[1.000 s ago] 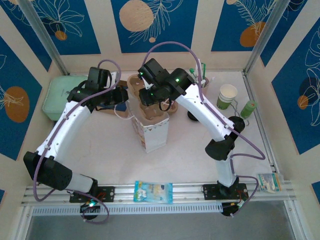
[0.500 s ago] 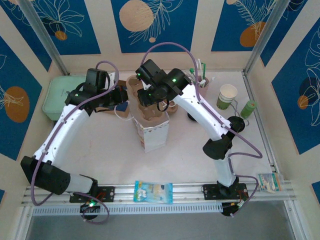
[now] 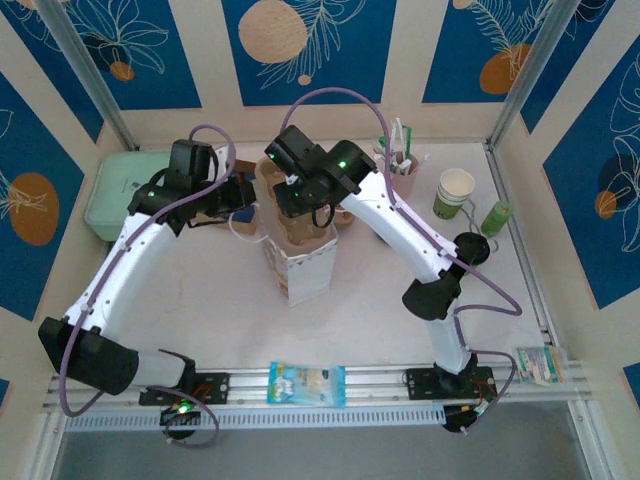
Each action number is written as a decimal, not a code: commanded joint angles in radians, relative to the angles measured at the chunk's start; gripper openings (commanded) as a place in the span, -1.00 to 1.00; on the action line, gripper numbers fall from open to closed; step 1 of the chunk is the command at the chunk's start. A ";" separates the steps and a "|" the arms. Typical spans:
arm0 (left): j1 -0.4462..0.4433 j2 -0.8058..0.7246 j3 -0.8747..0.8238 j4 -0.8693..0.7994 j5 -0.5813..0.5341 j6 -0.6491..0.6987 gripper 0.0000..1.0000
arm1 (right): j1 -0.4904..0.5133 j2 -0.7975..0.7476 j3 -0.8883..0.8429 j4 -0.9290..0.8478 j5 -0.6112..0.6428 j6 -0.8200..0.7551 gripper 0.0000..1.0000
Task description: Pack the takeout coffee
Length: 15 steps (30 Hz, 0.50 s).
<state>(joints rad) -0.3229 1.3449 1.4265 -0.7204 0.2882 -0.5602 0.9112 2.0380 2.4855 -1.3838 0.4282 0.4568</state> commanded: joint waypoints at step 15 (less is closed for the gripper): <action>-0.015 -0.043 -0.023 0.028 -0.002 -0.034 -0.95 | 0.021 0.031 0.035 -0.036 0.066 0.060 -0.48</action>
<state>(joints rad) -0.3298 1.3338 1.4143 -0.7128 0.2878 -0.5789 0.9184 2.0613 2.4874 -1.3972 0.4690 0.4976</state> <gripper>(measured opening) 0.067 0.264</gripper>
